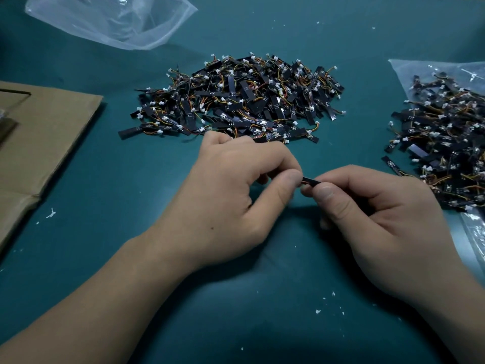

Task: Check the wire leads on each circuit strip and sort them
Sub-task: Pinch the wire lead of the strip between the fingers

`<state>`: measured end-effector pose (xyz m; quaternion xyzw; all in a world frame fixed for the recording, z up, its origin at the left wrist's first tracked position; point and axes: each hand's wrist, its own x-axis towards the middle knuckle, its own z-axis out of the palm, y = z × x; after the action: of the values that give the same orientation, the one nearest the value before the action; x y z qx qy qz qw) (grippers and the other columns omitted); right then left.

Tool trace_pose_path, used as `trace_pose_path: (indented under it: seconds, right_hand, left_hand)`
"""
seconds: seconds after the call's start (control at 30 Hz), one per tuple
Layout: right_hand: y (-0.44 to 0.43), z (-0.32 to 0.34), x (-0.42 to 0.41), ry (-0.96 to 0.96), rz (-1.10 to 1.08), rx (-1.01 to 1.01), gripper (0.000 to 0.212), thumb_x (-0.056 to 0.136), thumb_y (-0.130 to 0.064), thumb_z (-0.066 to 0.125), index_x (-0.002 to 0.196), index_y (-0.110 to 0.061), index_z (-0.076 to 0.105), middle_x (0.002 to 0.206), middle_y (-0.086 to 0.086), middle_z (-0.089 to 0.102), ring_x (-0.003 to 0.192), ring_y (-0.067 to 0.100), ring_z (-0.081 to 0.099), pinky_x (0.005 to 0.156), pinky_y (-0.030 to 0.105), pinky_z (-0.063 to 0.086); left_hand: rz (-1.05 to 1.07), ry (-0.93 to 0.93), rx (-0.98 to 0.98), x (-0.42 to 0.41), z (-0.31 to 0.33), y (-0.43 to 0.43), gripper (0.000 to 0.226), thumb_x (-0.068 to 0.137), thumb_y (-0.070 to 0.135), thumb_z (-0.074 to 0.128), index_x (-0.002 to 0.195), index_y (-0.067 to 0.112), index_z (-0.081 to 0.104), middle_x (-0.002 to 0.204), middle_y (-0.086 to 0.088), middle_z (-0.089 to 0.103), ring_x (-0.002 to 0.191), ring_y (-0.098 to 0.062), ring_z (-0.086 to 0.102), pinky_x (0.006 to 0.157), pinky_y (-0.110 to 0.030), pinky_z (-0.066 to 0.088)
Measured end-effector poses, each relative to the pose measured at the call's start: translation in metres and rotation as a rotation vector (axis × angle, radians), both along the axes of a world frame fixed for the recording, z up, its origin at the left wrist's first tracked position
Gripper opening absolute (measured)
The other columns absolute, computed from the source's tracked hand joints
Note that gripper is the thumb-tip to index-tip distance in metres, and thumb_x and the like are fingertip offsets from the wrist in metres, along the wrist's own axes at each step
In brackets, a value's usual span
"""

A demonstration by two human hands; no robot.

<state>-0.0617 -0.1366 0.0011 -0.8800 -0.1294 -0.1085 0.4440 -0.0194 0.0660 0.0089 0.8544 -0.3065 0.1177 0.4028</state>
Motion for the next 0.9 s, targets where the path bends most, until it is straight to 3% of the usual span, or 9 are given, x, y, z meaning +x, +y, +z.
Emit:
trace_pose_path:
  seconds: [0.23,0.47,0.67,0.9]
  right_hand:
    - [0.0000,0.0014,-0.0021,0.044,0.015,0.065,0.020,0.098,-0.039,0.056,0.095,-0.031,0.073,0.065,-0.002,0.064,0.051,0.015,0.055,0.048,0.020,0.039]
    - [0.0003,0.0022,-0.0011,0.035,0.034,0.050,0.020,0.100,-0.034,0.055,0.090,-0.029,0.071,0.067,-0.007,0.066,0.053,0.007,0.057,0.053,0.010,0.037]
    - [0.0014,0.0036,-0.0007,0.032,0.029,0.020,0.021,0.099,-0.035,0.055,0.089,-0.028,0.072,0.065,-0.008,0.066,0.052,0.006,0.057,0.052,0.008,0.036]
    - [0.0021,0.0034,-0.0015,0.022,0.001,-0.022,0.020,0.099,-0.035,0.058,0.089,-0.028,0.073,0.066,-0.010,0.067,0.052,0.009,0.057,0.051,0.011,0.037]
  left_hand:
    - [0.001,-0.037,-0.018,-0.0001,-0.0005,-0.0014,0.014,0.097,0.031,0.058,0.085,0.029,0.066,0.074,0.021,0.060,0.073,-0.002,0.056,0.085,-0.037,0.040]
    - [-0.020,-0.023,-0.008,0.0005,0.0019,-0.0001,0.007,0.090,0.026,0.073,0.084,0.022,0.071,0.076,0.023,0.061,0.074,-0.003,0.058,0.078,-0.030,0.043]
    - [-0.038,0.009,-0.010,0.0009,0.0037,0.0011,0.009,0.091,0.023,0.072,0.083,0.019,0.072,0.073,0.020,0.061,0.072,-0.002,0.057,0.075,-0.012,0.038]
    - [-0.014,-0.010,-0.014,0.0007,0.0033,0.0006,0.012,0.093,0.019,0.067,0.081,0.020,0.070,0.071,0.020,0.060,0.070,-0.003,0.056,0.075,-0.013,0.038]
